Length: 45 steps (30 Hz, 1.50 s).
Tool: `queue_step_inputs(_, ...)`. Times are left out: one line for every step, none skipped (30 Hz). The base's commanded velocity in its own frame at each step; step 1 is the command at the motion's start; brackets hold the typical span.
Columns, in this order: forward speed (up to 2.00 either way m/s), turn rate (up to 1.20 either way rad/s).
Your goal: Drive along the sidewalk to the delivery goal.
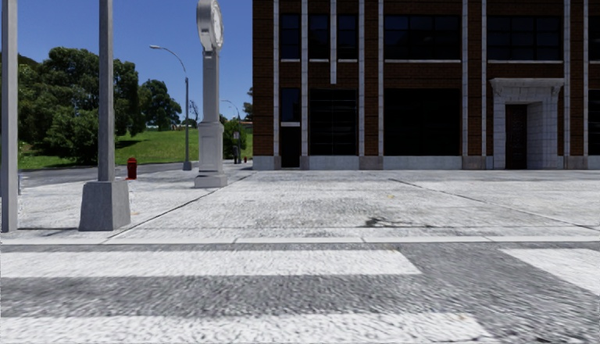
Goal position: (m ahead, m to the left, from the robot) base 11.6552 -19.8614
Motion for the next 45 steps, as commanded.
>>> queue_step_inputs(2.00,0.00)
queue_step_inputs(2.00,0.00)
queue_step_inputs(2.00,0.00)
queue_step_inputs(2.00,0.00)
queue_step_inputs(2.00,0.00)
queue_step_inputs(2.00,0.00)
queue_step_inputs(2.00,0.00)
queue_step_inputs(2.00,0.00)
queue_step_inputs(2.00,0.00)
queue_step_inputs(2.00,0.00)
queue_step_inputs(2.00,0.00)
queue_step_inputs(2.00,0.00)
queue_step_inputs(2.00,0.00)
queue_step_inputs(2.00,0.00)
queue_step_inputs(2.00,0.00)
queue_step_inputs(1.71,0.00)
queue_step_inputs(1.46,0.00)
queue_step_inputs(1.26,0.00)
queue_step_inputs(1.16,0.00)
queue_step_inputs(1.16,0.00)
queue_step_inputs(1.13,0.00)
queue_step_inputs(1.13,0.00)
queue_step_inputs(1.12,0.00)
queue_step_inputs(1.12,0.00)
queue_step_inputs(1.12,0.00)
queue_step_inputs(1.12,0.00)
queue_step_inputs(1.12,0.00)
queue_step_inputs(1.12,0.00)
queue_step_inputs(1.12,0.00)
queue_step_inputs(1.12,0.00)
queue_step_inputs(1.12,0.00)
queue_step_inputs(1.12,0.00)
queue_step_inputs(1.12,0.00)
queue_step_inputs(1.12,0.00)
queue_step_inputs(1.12,0.00)
queue_step_inputs(1.12,0.00)
queue_step_inputs(1.12,0.00)
queue_step_inputs(1.12,0.00)
queue_step_inputs(1.12,0.00)
queue_step_inputs(1.12,0.00)
queue_step_inputs(1.12,0.00)
queue_step_inputs(1.12,0.00)
queue_step_inputs(1.12,0.00)
queue_step_inputs(1.12,0.00)
queue_step_inputs(1.12,0.00)
